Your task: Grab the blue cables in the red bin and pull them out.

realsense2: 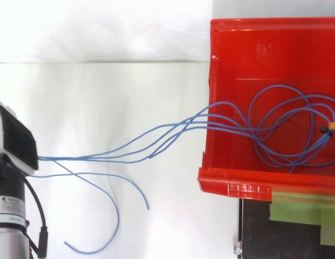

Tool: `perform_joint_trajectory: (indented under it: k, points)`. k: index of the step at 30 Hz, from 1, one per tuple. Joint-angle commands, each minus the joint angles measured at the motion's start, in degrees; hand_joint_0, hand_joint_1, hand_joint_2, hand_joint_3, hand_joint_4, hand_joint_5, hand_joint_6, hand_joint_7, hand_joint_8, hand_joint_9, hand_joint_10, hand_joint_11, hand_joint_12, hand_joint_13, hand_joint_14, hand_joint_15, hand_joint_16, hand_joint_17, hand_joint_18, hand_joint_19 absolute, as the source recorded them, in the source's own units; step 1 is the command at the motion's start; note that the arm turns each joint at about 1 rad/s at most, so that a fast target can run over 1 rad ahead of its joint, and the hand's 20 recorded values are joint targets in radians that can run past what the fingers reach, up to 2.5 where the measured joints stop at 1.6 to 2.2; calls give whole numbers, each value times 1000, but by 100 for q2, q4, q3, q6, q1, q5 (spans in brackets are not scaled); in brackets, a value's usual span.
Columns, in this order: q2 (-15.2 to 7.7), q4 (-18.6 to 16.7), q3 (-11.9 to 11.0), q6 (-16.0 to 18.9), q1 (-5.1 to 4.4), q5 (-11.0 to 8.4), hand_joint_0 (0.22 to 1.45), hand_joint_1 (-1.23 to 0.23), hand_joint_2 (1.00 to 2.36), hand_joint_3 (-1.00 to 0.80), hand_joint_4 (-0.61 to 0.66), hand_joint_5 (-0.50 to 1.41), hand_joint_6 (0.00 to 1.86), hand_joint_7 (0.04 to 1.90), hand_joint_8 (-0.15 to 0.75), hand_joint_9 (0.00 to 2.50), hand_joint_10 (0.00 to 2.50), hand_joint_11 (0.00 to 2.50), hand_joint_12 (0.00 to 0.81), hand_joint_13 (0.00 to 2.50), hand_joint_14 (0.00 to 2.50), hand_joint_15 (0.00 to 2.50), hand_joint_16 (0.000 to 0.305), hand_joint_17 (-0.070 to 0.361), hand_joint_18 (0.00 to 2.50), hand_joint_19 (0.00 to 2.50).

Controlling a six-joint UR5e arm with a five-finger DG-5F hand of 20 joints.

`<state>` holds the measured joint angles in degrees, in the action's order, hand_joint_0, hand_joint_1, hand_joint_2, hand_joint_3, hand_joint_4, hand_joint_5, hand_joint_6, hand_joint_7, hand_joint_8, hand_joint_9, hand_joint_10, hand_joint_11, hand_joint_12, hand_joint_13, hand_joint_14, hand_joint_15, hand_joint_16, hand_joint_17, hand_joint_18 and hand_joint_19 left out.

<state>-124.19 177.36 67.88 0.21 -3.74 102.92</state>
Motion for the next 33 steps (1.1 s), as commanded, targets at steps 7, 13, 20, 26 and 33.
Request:
perform_joint_trajectory:
  k: [7, 13, 20, 26, 33]
  points:
    - [0, 0, 6, 1, 5, 0, 974, -924, 1001, -959, 0, 491, 1340, 372, 225, 1059, 39, 1577, 313, 1117, 1010, 1407, 45, 100, 978, 1039]
    - [0, 0, -3, 1, 5, 0, 975, -924, 1001, -960, 0, 491, 1339, 376, 222, 1057, 50, 1582, 307, 1120, 1058, 1399, 44, 98, 983, 1087]
    - [0, 0, -3, 1, 5, 0, 976, -923, 1001, -957, -8, 489, 1341, 380, 223, 1056, 51, 1584, 310, 1105, 1169, 1376, 44, 100, 993, 1088]
    - [0, 0, -3, 1, 5, 0, 978, -922, 1001, -961, -1, 489, 1341, 380, 219, 1055, 36, 1582, 313, 1102, 1174, 1366, 45, 102, 984, 1067]
    - [0, 0, 6, -8, 5, 0, 979, -921, 1001, -968, -8, 490, 1341, 380, 220, 1057, 27, 1589, 303, 1094, 1189, 1364, 45, 101, 978, 1089]
